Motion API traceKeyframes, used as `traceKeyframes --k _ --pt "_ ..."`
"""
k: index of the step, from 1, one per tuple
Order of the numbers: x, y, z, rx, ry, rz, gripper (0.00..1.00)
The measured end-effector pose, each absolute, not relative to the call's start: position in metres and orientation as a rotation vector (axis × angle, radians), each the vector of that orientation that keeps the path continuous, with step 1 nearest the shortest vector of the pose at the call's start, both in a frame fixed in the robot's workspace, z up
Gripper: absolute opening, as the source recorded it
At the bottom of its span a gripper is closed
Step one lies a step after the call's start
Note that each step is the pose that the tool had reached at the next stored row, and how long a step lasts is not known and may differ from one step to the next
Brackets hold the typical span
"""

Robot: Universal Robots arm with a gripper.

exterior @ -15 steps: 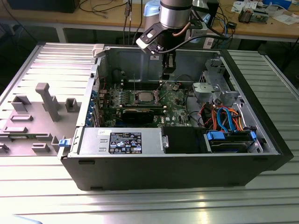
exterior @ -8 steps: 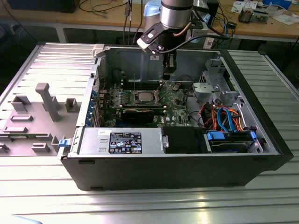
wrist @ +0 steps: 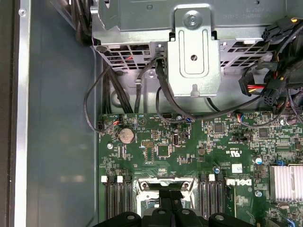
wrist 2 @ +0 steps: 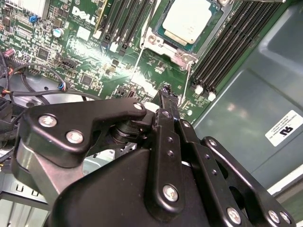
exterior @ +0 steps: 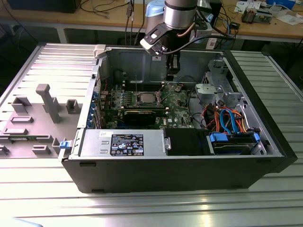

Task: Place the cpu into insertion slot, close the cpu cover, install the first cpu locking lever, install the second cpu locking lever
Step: 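Close the cpu cover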

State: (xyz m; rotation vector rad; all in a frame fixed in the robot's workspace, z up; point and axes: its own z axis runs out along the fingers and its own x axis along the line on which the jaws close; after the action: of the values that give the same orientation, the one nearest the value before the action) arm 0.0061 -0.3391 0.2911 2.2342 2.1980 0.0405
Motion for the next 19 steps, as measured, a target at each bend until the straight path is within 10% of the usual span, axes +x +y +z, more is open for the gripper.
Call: traceKeyframes --k 19 --pt "0.030 -0.333 0.275 2.237 2.205 0.010 0.11"
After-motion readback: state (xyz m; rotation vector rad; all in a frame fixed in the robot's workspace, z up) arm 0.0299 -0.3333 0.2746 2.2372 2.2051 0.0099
